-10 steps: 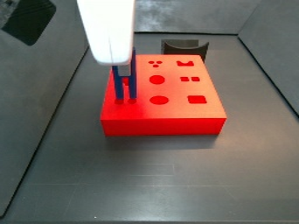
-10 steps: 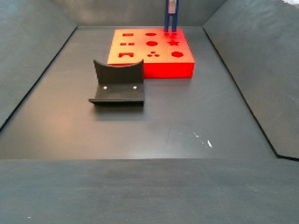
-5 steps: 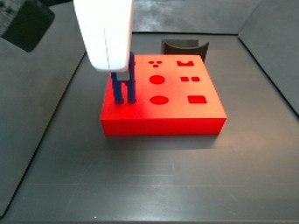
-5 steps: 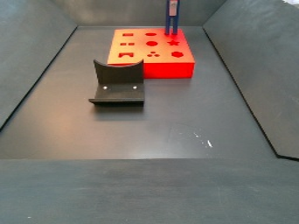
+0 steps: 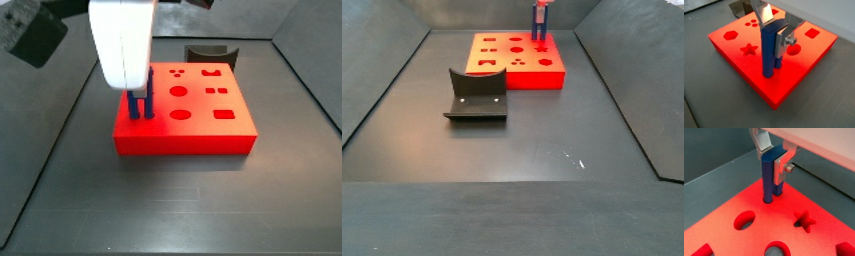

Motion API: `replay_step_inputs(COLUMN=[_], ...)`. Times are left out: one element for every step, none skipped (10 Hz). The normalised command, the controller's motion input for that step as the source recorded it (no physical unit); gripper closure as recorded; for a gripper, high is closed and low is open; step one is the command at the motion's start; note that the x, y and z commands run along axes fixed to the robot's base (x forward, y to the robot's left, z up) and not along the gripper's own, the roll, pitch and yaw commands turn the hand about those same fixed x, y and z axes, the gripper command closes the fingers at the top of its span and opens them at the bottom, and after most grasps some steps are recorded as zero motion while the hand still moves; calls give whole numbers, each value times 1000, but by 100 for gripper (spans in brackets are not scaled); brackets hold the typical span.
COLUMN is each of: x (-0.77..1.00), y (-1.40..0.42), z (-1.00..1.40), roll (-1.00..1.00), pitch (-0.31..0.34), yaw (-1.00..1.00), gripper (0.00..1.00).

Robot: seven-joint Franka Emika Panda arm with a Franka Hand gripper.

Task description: Insert the square-circle object.

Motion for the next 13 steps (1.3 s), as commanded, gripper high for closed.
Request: replay_step_inputs(x=[20,43,80,129,114,77,0,-3,-40,-43,-14,-3,0], y=[0,0,0,0,0,0,0,0,0,0,0,0,0], z=[-409,-477,-514,-554,-563,-534,-503,-457,-446,-440,-394,-454,-534], roll=[40,31,24,17,24,34,63,70,67,53,43,37,30], pitch=[-20,-36,-34,-16,-9,0,0,-17,-33,-37,-34,-37,-61], yaw=[-46,-49,-46,-71,-83,-83,-69,-69,-63,-51,-43,-46,-49], gripper=[100,100,100,100,100,100,100,100,100,100,100,100,100])
